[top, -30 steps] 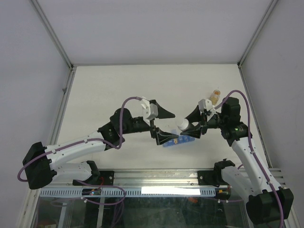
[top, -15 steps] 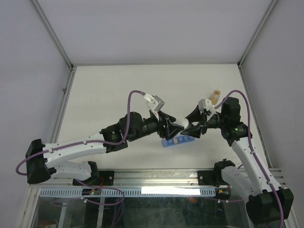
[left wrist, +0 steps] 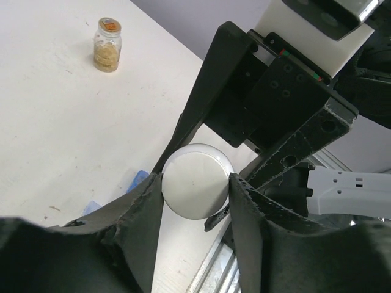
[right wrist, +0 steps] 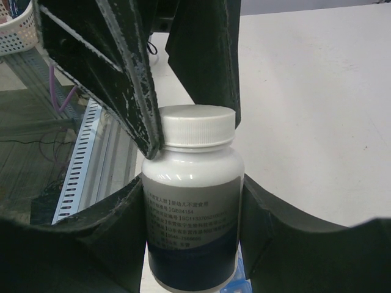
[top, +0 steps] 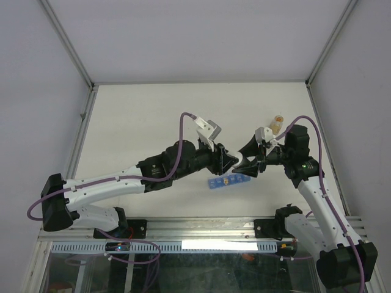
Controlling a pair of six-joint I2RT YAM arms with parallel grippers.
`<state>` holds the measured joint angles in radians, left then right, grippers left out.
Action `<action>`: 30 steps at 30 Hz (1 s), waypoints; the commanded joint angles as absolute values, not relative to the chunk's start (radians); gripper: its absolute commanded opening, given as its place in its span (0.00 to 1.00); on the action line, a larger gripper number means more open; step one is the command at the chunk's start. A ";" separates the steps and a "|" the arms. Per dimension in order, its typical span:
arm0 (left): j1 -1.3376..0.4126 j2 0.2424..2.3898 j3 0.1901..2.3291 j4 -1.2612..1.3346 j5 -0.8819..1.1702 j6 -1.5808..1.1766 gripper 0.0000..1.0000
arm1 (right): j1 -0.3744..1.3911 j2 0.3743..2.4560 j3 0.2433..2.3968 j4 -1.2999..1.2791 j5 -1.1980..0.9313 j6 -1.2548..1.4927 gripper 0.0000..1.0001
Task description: Sort the pills into containers
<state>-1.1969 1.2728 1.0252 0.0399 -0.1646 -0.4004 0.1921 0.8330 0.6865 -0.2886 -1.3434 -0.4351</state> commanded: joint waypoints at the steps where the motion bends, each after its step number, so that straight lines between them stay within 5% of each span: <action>1: -1.205 1.277 1.083 0.049 -0.162 -0.373 0.41 | 0.189 0.831 0.732 -0.248 -1.353 -0.431 0.00; 7: -1.206 1.278 1.080 0.058 -0.031 -0.273 0.14 | 0.189 0.829 0.733 -0.249 -1.354 -0.433 0.00; 13: -1.159 1.273 1.045 0.078 0.367 0.055 0.04 | 0.189 0.828 0.734 -0.248 -1.357 -0.433 0.00; 20: -1.017 1.306 1.073 0.069 0.706 0.253 0.06 | 0.188 0.829 0.733 -0.249 -1.356 -0.433 0.00; 22: -0.994 1.315 1.093 0.084 0.685 0.223 0.23 | 0.188 0.828 0.733 -0.249 -1.356 -0.433 0.00; 27: -0.988 1.237 0.988 0.289 0.448 0.006 0.95 | 0.187 0.828 0.733 -0.251 -1.356 -0.434 0.00; 30: -0.988 1.162 0.893 0.404 0.308 -0.141 0.99 | 0.188 0.827 0.733 -0.252 -1.357 -0.434 0.00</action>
<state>-0.9932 1.2781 0.9779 0.1898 0.4755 0.0540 0.1917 0.8326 0.6865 -0.2886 -1.3647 -0.4397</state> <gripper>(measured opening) 0.977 0.543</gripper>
